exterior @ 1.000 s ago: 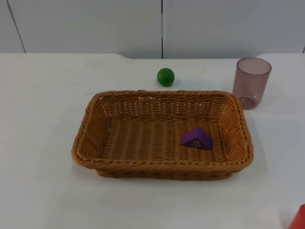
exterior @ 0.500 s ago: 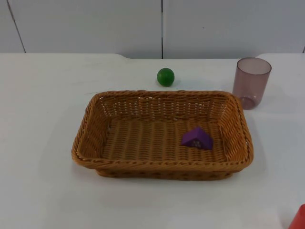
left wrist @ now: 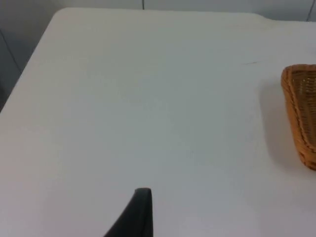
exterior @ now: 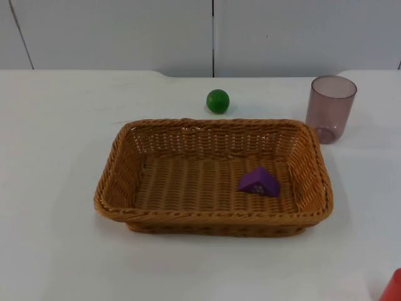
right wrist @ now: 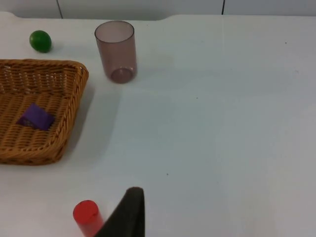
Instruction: Pick up the basket with the left hand and place the triangular block into the basket with the right hand.
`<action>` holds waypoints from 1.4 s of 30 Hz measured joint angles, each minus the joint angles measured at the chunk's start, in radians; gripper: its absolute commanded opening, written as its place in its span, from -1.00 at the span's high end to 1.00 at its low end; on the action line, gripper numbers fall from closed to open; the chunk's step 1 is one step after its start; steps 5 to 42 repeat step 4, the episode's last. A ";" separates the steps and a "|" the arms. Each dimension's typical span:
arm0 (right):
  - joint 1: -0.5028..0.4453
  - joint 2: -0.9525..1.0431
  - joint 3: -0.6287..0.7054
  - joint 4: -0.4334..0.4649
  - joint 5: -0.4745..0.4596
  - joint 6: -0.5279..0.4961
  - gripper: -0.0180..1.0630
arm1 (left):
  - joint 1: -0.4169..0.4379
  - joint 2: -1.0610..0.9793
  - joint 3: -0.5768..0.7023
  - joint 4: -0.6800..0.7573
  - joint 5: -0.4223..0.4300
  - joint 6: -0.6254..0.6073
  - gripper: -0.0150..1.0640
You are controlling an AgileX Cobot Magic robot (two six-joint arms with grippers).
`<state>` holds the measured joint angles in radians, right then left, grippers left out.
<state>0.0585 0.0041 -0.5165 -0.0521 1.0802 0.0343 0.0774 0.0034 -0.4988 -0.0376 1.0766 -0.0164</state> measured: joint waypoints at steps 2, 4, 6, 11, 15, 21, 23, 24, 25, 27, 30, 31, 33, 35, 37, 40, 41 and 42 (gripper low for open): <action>0.000 0.000 0.000 0.000 0.000 0.000 -0.98 | -0.006 0.000 0.000 0.000 0.000 0.000 -0.98; 0.000 0.000 0.000 0.000 0.000 0.000 -0.98 | -0.014 0.000 0.000 0.000 0.000 0.000 -0.98; 0.000 0.000 0.000 0.000 0.000 0.000 -0.98 | -0.014 0.000 0.000 0.000 0.000 0.000 -0.98; 0.000 0.000 0.000 0.000 0.000 0.000 -0.98 | -0.014 0.000 0.000 0.000 0.000 0.000 -0.98; 0.000 0.000 0.000 0.000 0.000 0.000 -0.98 | -0.014 0.000 0.000 0.000 0.000 0.000 -0.98; 0.000 0.000 0.000 0.000 0.000 0.000 -0.98 | -0.014 0.000 0.000 0.000 0.000 0.000 -0.98; 0.000 0.000 0.000 0.000 0.000 0.000 -0.98 | -0.014 0.000 0.000 0.000 0.000 0.000 -0.98; 0.000 0.000 0.000 0.000 0.000 0.000 -0.98 | -0.014 0.000 0.000 0.000 0.000 0.000 -0.98; 0.000 0.000 0.000 0.000 0.000 0.000 -0.98 | -0.014 0.000 0.000 0.000 0.000 0.000 -0.98; 0.000 0.000 0.000 0.000 0.000 0.000 -0.98 | -0.014 0.000 0.000 0.000 0.000 0.000 -0.98; 0.000 0.000 0.000 0.000 0.000 0.000 -0.98 | -0.014 0.000 0.000 0.000 0.000 0.000 -0.98; 0.000 0.000 0.000 0.000 0.000 0.000 -0.98 | -0.014 0.000 0.000 0.000 0.000 0.000 -0.98; 0.000 0.000 0.000 0.000 0.000 0.000 -0.98 | -0.014 0.000 0.000 0.000 0.000 0.000 -0.98; 0.000 0.000 0.000 0.000 0.000 0.000 -0.98 | -0.014 0.000 0.000 0.000 0.000 0.000 -0.98; 0.000 0.000 0.000 0.000 0.000 0.000 -0.98 | -0.014 0.000 0.000 0.000 0.000 0.000 -0.98; 0.000 0.000 0.000 0.000 0.000 0.000 -0.98 | -0.014 0.000 0.000 0.000 0.000 0.000 -0.98; 0.000 0.000 0.000 0.000 0.000 0.000 -0.98 | -0.014 0.000 0.000 0.000 0.000 0.000 -0.98; 0.000 0.000 0.000 0.000 0.000 0.000 -0.98 | -0.014 0.000 0.000 0.000 0.000 0.000 -0.98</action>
